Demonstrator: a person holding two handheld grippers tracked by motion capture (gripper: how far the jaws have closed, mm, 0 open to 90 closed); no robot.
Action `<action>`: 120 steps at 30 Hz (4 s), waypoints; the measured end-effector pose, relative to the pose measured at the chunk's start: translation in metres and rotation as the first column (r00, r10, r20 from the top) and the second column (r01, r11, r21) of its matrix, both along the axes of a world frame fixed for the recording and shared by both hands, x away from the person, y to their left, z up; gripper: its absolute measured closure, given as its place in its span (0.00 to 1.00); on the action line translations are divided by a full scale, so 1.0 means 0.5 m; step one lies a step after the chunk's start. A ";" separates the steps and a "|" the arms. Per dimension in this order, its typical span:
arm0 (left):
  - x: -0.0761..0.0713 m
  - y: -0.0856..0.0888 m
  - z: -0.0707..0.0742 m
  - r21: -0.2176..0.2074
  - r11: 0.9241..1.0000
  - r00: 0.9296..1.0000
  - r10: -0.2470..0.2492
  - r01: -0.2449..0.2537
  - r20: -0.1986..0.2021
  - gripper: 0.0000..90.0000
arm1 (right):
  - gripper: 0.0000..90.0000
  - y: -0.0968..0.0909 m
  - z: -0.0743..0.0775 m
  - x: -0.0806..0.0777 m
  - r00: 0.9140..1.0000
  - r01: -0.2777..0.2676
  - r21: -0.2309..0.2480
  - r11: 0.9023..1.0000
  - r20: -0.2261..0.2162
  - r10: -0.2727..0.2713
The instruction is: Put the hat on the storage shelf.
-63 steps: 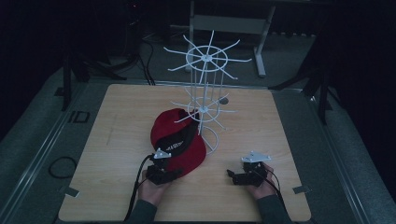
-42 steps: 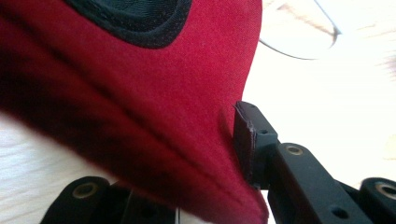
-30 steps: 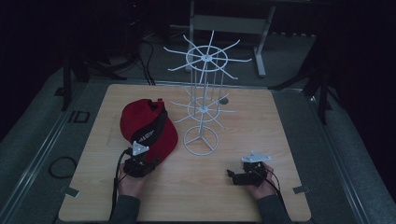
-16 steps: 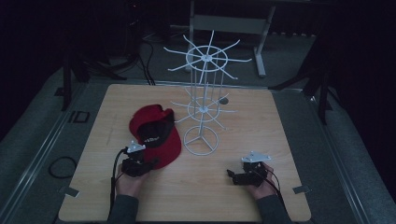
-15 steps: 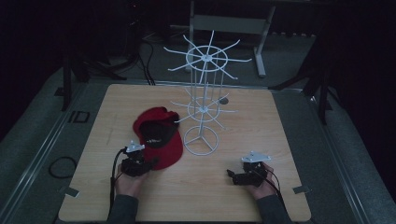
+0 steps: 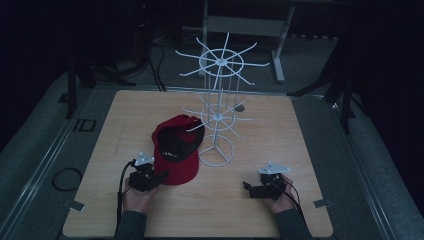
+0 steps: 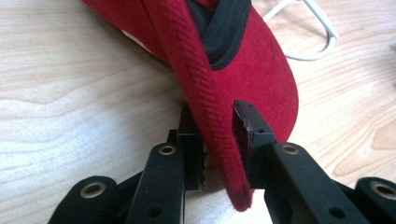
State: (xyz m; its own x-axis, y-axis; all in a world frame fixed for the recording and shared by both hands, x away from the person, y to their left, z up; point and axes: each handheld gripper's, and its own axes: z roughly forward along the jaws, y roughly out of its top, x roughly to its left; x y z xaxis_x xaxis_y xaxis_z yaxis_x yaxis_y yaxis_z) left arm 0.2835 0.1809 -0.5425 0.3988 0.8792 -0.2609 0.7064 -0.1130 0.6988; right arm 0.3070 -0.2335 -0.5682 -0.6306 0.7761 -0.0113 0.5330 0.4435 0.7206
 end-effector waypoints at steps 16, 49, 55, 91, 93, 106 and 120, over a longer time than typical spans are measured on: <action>0.011 -0.037 -0.018 -0.060 0.983 0.981 -0.177 0.172 -0.081 0.73 | 0.15 0.000 0.000 0.000 1.000 -0.001 0.000 1.000 0.000 0.001; 0.019 -0.015 -0.026 -0.157 0.987 0.999 -0.030 0.023 -0.044 0.95 | 0.15 0.000 0.000 0.000 1.000 0.000 -0.001 1.000 -0.001 0.000; 0.019 0.014 -0.015 -0.164 0.985 0.999 0.047 -0.050 -0.025 0.95 | 0.15 0.000 0.000 0.000 1.000 -0.001 -0.001 1.000 -0.001 0.001; 0.031 0.083 0.131 -0.132 0.981 0.965 0.169 -0.145 0.200 0.95 | 0.15 0.000 0.000 0.000 1.000 0.000 -0.001 1.000 -0.002 0.000; 0.032 0.084 0.137 -0.134 0.980 0.963 0.172 -0.146 0.208 0.95 | 0.15 0.000 0.000 0.000 1.000 0.000 -0.001 1.000 -0.002 0.000; 0.039 0.085 0.177 -0.147 0.978 0.947 0.183 -0.148 0.264 0.95 | 0.14 0.001 0.000 0.001 1.000 0.000 0.000 1.000 0.001 0.000; 0.043 0.088 0.217 -0.156 0.977 0.933 0.187 -0.144 0.307 0.95 | 0.14 0.001 0.000 0.001 1.000 0.000 0.000 1.000 -0.001 0.000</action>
